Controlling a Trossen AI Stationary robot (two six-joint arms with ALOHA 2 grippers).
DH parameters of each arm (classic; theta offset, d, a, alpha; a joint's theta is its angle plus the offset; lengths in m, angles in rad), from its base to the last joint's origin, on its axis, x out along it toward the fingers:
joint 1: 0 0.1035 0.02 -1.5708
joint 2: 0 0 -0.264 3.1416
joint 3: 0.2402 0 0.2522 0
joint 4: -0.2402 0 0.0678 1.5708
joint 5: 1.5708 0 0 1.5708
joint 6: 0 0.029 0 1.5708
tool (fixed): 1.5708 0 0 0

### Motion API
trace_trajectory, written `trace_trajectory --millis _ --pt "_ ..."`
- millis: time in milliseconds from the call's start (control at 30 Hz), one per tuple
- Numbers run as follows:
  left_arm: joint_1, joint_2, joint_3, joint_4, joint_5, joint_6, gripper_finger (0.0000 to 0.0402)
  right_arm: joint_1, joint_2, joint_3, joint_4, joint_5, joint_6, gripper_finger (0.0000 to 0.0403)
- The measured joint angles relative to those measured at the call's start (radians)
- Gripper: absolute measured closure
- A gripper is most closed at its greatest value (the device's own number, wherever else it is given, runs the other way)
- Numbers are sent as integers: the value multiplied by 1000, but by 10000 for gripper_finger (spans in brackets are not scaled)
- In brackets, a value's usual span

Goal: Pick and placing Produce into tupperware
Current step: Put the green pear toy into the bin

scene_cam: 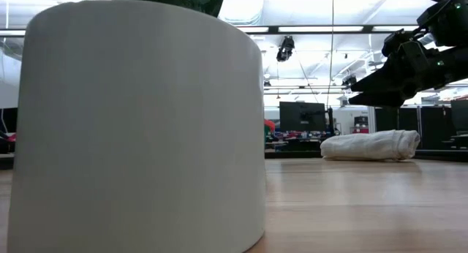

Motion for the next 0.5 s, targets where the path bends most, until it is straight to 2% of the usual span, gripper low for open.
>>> trace_trajectory --millis 100,300,500 --pt "50 -80 -26 9 -38 100 202 0 0 0 0 0 0 76" --pt "178 -214 -86 33 -42 271 202 0 0 0 0 0 0 76" --pt "283 -344 -170 278 -41 589 202 0 0 0 0 0 0 76"
